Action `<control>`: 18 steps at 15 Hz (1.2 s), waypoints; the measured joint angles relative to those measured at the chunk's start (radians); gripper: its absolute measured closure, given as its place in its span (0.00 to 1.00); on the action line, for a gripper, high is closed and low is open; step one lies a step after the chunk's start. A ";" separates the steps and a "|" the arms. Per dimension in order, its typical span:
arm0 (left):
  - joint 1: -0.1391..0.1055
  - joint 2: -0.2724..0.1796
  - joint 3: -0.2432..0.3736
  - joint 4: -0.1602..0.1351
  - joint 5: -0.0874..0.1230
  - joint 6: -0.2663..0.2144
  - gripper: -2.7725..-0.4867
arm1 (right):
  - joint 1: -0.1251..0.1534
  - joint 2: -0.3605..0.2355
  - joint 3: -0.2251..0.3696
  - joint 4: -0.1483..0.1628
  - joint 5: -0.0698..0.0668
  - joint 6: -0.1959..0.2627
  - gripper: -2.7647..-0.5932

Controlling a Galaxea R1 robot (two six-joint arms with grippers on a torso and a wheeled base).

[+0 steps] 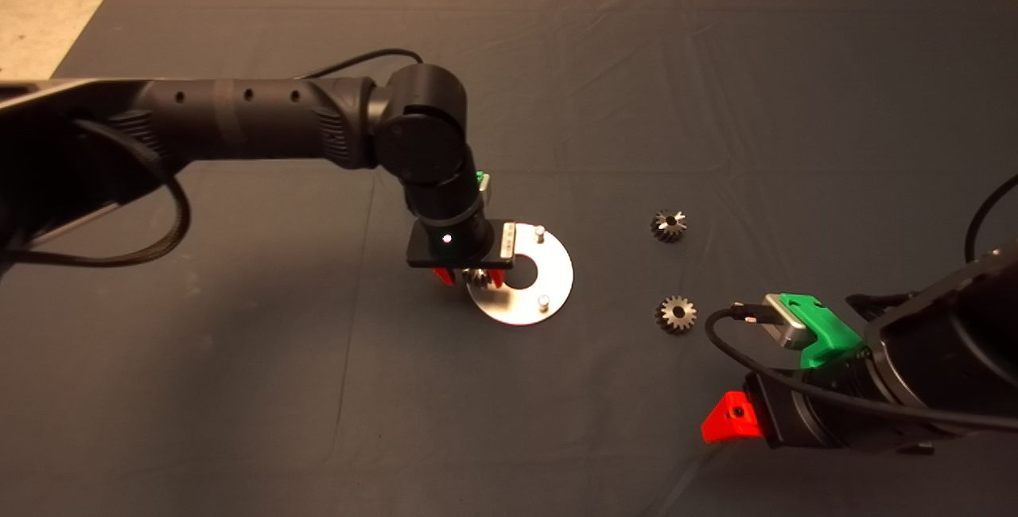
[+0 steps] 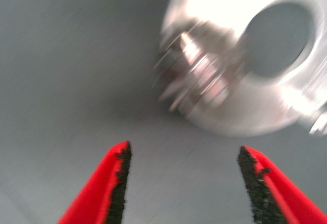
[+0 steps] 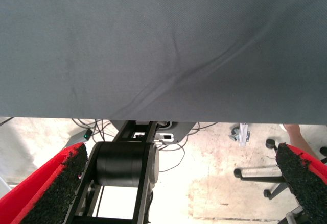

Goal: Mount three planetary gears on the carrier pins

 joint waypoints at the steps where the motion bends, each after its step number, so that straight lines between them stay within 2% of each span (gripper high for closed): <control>1: -0.008 -0.045 0.055 0.000 0.000 -0.013 0.57 | 0.000 -0.003 0.000 0.000 0.001 -0.011 0.00; 3: -0.024 -0.145 0.181 0.000 0.008 -0.039 0.55 | 0.000 -0.027 -0.015 0.000 0.002 -0.069 0.00; 4: -0.025 -0.197 0.246 0.000 0.015 -0.052 0.51 | 0.000 -0.044 -0.035 0.000 0.003 -0.119 0.00; 5: -0.026 -0.242 0.310 0.000 0.031 -0.073 0.50 | 0.000 -0.063 -0.059 0.000 0.002 -0.181 0.00; 6: -0.027 -0.285 0.376 0.000 0.051 -0.102 0.49 | 0.000 -0.078 -0.094 0.000 0.000 -0.265 0.00; 8: -0.027 -0.366 0.491 0.000 0.106 -0.164 0.45 | 0.000 -0.096 -0.181 -0.003 0.000 -0.434 0.00; 9: -0.030 -0.390 0.546 0.000 0.113 -0.192 0.44 | 0.000 -0.097 -0.226 -0.006 0.000 -0.518 0.00; 10: -0.030 -0.406 0.600 0.000 0.112 -0.216 0.39 | 0.000 -0.096 -0.270 -0.012 0.003 -0.592 0.00; 11: -0.030 -0.428 0.651 0.000 0.110 -0.235 0.38 | 0.000 -0.097 -0.311 -0.017 0.005 -0.667 0.00; 13: -0.030 -0.485 0.704 -0.001 0.107 -0.258 0.35 | 0.000 -0.098 -0.400 -0.036 0.001 -0.793 0.00; 14: -0.030 -0.519 0.710 0.000 0.107 -0.263 0.32 | 0.000 -0.093 -0.440 -0.049 0.000 -0.829 0.00; 16: -0.032 -0.583 0.714 0.000 0.114 -0.273 0.32 | 0.000 -0.059 -0.513 -0.092 0.001 -0.871 0.00; 18: -0.032 -0.588 0.721 -0.001 0.112 -0.275 0.32 | 0.000 -0.021 -0.557 -0.125 0.004 -0.912 0.00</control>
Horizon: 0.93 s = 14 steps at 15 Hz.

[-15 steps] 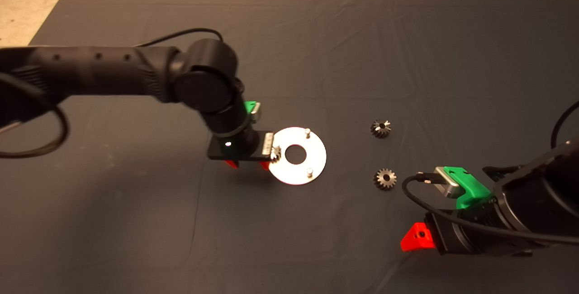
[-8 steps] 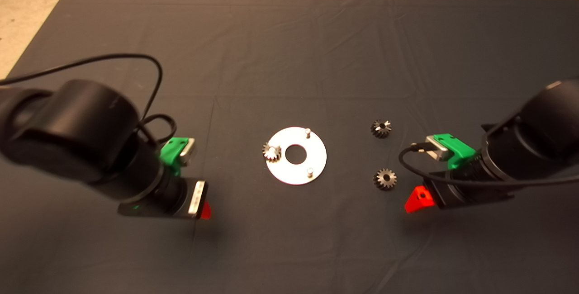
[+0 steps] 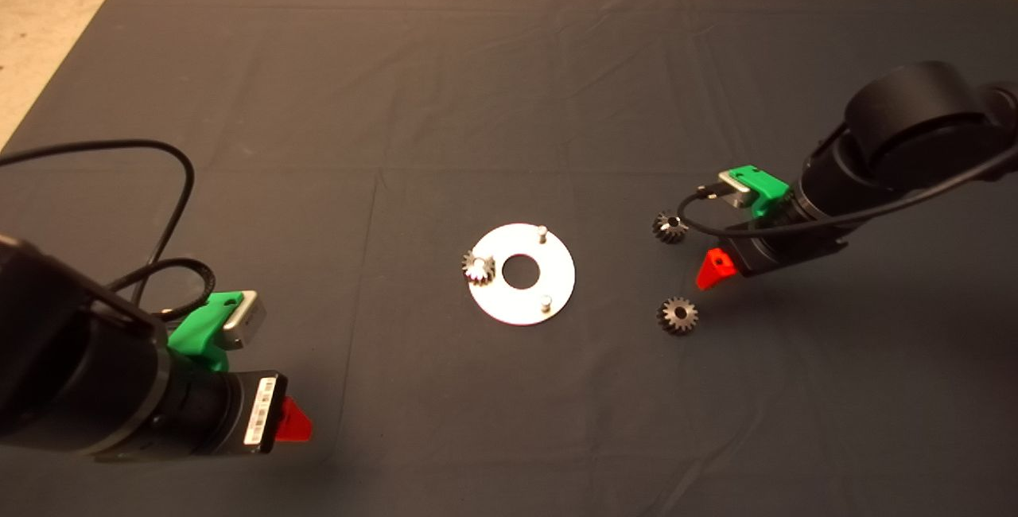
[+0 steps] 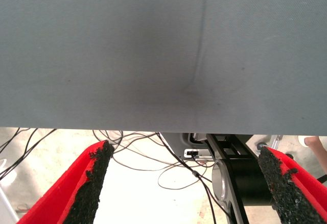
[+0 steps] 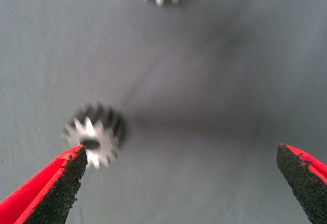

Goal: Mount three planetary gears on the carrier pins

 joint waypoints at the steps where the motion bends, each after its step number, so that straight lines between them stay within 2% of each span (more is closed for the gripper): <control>1: 0.000 -0.002 0.003 -0.001 -0.001 0.000 0.32 | 0.000 0.015 -0.024 -0.007 0.001 -0.017 0.00; 3: 0.000 -0.009 0.004 -0.002 -0.001 -0.001 0.32 | 0.000 0.039 -0.076 -0.031 -0.001 -0.052 0.00; 8: 0.000 -0.016 0.006 -0.002 0.000 -0.003 0.32 | 0.000 0.099 -0.176 -0.086 0.003 -0.107 0.00; 11: 0.000 -0.016 0.008 -0.002 -0.001 -0.003 0.32 | -0.003 0.115 -0.217 -0.101 0.000 -0.117 0.00; 14: 0.000 -0.016 0.008 -0.002 -0.001 -0.003 0.32 | -0.023 0.140 -0.257 -0.109 0.001 -0.121 0.00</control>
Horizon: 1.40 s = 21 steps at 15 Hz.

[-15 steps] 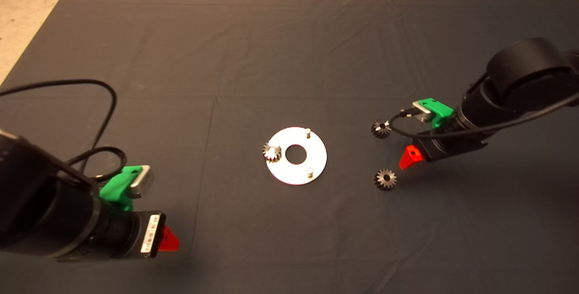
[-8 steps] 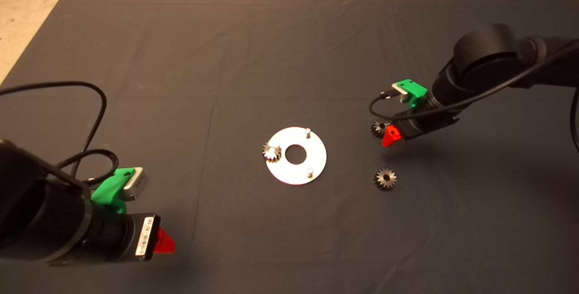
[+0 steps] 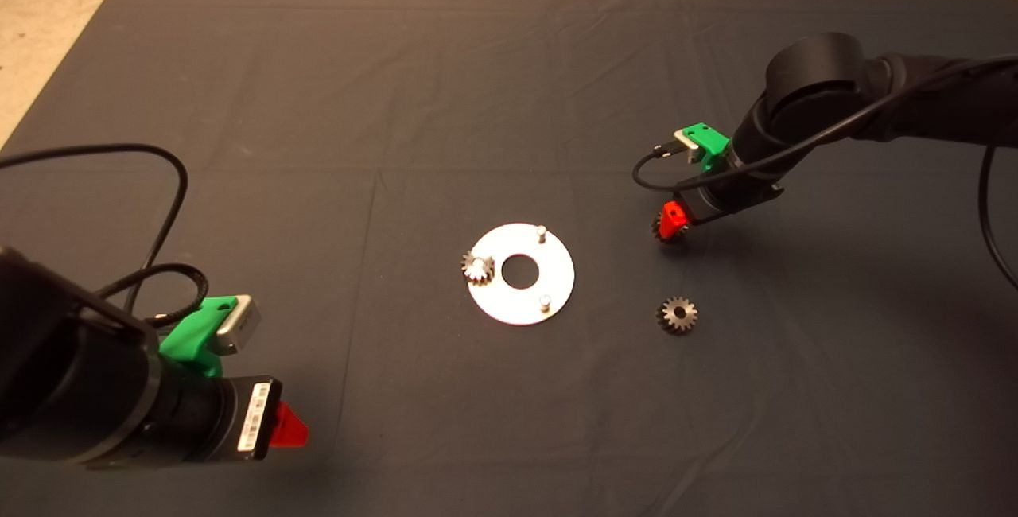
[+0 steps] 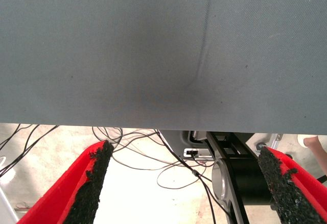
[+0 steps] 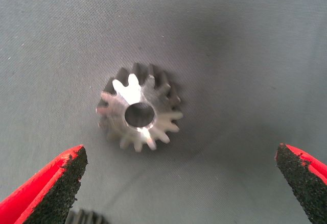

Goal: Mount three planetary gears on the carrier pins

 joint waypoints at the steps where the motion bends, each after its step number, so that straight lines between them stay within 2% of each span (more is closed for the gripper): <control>1: 0.000 0.000 0.000 0.000 0.000 0.000 0.32 | -0.003 0.005 -0.008 0.000 -0.001 0.000 0.00; 4: 0.000 0.001 0.000 0.000 0.000 0.000 0.32 | -0.005 0.029 -0.022 -0.003 -0.001 0.001 0.00; 6: 0.000 0.002 0.000 0.000 0.000 0.000 0.32 | -0.005 0.042 -0.025 -0.003 0.003 0.005 0.03; 10: 0.000 0.003 0.000 0.000 0.000 0.000 0.32 | -0.007 0.043 -0.030 -0.003 0.001 0.024 0.05; 11: 0.000 0.003 0.000 0.000 0.000 0.000 0.32 | -0.011 0.043 -0.030 -0.003 0.001 0.028 0.10; 14: 0.000 0.005 0.000 0.000 0.000 0.000 0.32 | -0.023 0.042 -0.031 -0.003 0.000 0.035 0.10; 16: 0.000 0.005 0.000 0.000 0.001 0.000 0.32 | -0.036 0.042 -0.031 -0.003 0.001 0.041 0.17; 18: 0.000 0.005 0.000 0.000 0.000 0.000 0.32 | -0.053 0.042 -0.031 -0.003 0.001 0.046 0.17; 21: 0.000 0.005 0.000 0.000 0.000 0.000 0.32 | -0.055 0.037 -0.033 -0.002 0.000 0.056 0.17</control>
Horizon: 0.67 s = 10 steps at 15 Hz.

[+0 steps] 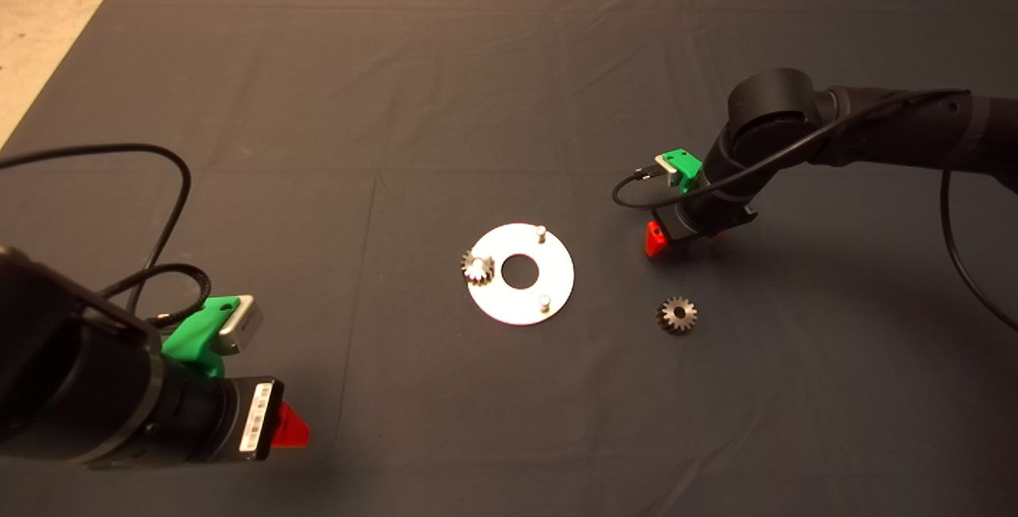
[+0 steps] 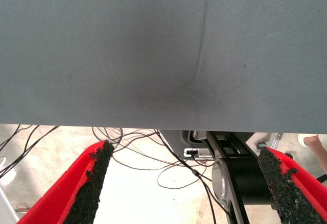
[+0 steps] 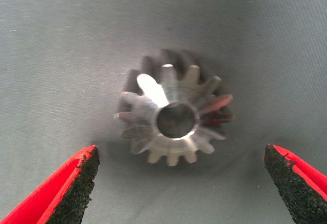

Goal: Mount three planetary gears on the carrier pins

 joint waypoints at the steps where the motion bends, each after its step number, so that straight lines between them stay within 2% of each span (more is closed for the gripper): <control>1: 0.000 0.000 0.000 0.000 0.000 0.000 0.32 | 0.000 0.000 -0.002 0.001 0.000 0.002 0.17; 7: 0.000 0.000 0.000 0.000 0.000 0.000 0.32 | 0.003 -0.025 -0.045 0.014 -0.001 0.009 0.17; 9: 0.000 0.000 0.000 0.000 0.000 0.000 0.32 | 0.003 -0.024 -0.045 0.014 0.012 0.009 0.17; 10: 0.000 0.000 0.000 0.000 0.000 0.000 0.32 | 0.003 -0.022 -0.045 0.014 0.013 0.009 0.17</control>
